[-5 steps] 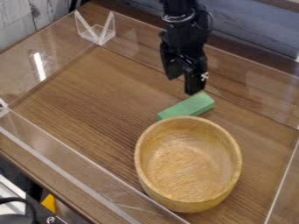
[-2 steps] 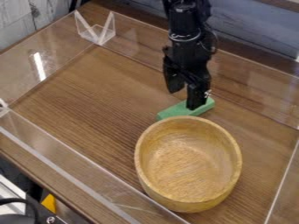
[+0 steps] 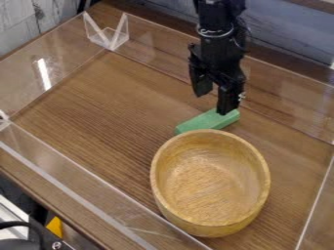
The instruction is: Put the green block in the brown bowl
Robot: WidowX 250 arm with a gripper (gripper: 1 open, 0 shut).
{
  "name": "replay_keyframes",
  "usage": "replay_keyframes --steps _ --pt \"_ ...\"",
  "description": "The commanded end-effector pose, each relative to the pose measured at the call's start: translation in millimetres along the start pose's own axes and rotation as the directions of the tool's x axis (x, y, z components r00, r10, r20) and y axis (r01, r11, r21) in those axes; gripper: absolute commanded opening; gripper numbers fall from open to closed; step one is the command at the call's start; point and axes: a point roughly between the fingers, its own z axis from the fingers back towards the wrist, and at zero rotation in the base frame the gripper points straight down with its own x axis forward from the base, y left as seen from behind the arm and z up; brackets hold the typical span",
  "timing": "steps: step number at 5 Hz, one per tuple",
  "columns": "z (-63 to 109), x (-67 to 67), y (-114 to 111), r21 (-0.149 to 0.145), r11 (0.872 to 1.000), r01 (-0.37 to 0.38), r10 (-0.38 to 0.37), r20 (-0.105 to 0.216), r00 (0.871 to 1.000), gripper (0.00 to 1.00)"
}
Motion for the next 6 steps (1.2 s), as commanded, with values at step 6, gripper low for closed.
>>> replay_keyframes --steps 6 --pt "-2.0 -13.0 16.6 0.021 0.976 0.216 -0.216 0.0 0.976 1.0"
